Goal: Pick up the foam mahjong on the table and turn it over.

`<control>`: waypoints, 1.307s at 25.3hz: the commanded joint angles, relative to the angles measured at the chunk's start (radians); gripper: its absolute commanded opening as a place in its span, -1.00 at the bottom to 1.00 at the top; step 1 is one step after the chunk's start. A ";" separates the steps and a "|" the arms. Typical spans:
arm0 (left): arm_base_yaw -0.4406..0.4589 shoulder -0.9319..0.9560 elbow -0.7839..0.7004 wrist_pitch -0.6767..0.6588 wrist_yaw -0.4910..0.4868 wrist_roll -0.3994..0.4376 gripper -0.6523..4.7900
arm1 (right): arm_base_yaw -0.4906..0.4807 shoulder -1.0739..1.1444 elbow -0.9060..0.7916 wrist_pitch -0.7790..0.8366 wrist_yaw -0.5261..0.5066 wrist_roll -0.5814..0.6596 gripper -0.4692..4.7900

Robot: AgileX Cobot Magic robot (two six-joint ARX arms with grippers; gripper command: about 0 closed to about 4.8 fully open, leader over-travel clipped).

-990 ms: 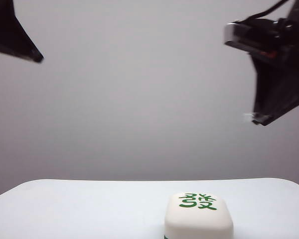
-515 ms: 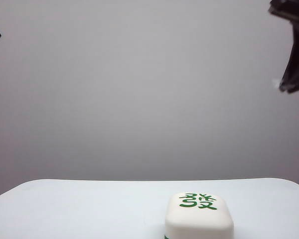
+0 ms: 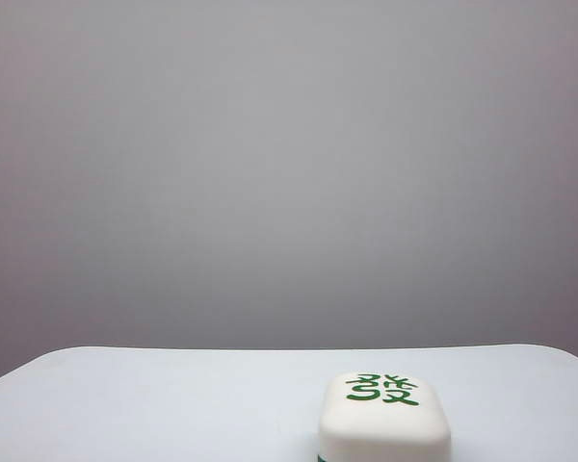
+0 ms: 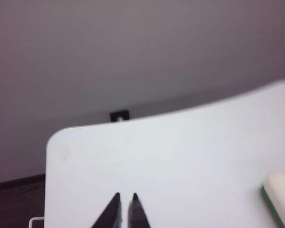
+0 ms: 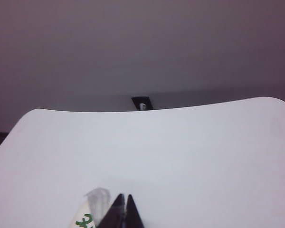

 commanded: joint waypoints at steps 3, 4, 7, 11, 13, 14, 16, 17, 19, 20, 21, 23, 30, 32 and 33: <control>0.000 -0.051 -0.072 0.094 -0.083 -0.046 -0.67 | -0.003 -0.123 -0.105 0.111 -0.005 0.017 -0.83; 0.000 -0.060 -0.082 0.100 -0.082 -0.047 -0.67 | -0.003 -0.150 -0.121 0.117 -0.003 0.018 -0.83; -0.001 -0.089 -0.134 0.150 -0.082 -0.050 -0.67 | -0.003 -0.239 -0.160 0.118 0.019 0.018 -0.83; -0.001 -0.132 -0.203 0.244 -0.074 -0.047 -0.67 | -0.003 -0.350 -0.208 0.123 0.057 0.018 -0.83; -0.001 -0.150 -0.222 0.253 -0.070 -0.043 -0.67 | -0.003 -0.390 -0.232 0.123 0.059 0.018 -0.83; -0.001 -0.160 -0.233 0.256 -0.070 -0.043 -0.67 | -0.003 -0.405 -0.244 0.123 0.059 0.018 -0.83; 0.000 -0.178 -0.257 0.268 -0.070 -0.044 -0.67 | -0.003 -0.437 -0.271 0.123 0.058 0.018 -0.83; 0.000 -0.187 -0.269 0.275 -0.070 -0.044 -0.67 | -0.003 -0.449 -0.283 0.123 0.059 0.018 -0.83; 0.000 -0.208 -0.298 0.302 -0.069 -0.044 -0.67 | -0.003 -0.473 -0.311 0.123 0.059 0.019 -0.83; 0.000 -0.217 -0.307 0.307 -0.062 -0.045 -0.67 | -0.003 -0.483 -0.321 0.123 0.059 0.019 -0.83; 0.000 -0.237 -0.325 0.312 -0.059 -0.047 -0.67 | -0.003 -0.487 -0.338 0.132 0.058 0.020 -0.83; 0.000 -0.260 -0.350 0.309 -0.059 -0.047 -0.73 | -0.003 -0.486 -0.357 0.141 0.058 0.020 -0.83; 0.024 -0.266 -0.398 0.320 -0.043 -0.051 -0.78 | -0.007 -0.486 -0.409 0.143 0.058 0.019 -0.83; 0.054 -0.266 -0.416 0.345 0.007 -0.052 -0.78 | -0.009 -0.487 -0.418 0.129 0.066 0.017 -0.83; 0.087 -0.266 -0.437 0.383 0.060 -0.055 -0.78 | -0.010 -0.486 -0.418 0.123 0.074 0.004 -0.83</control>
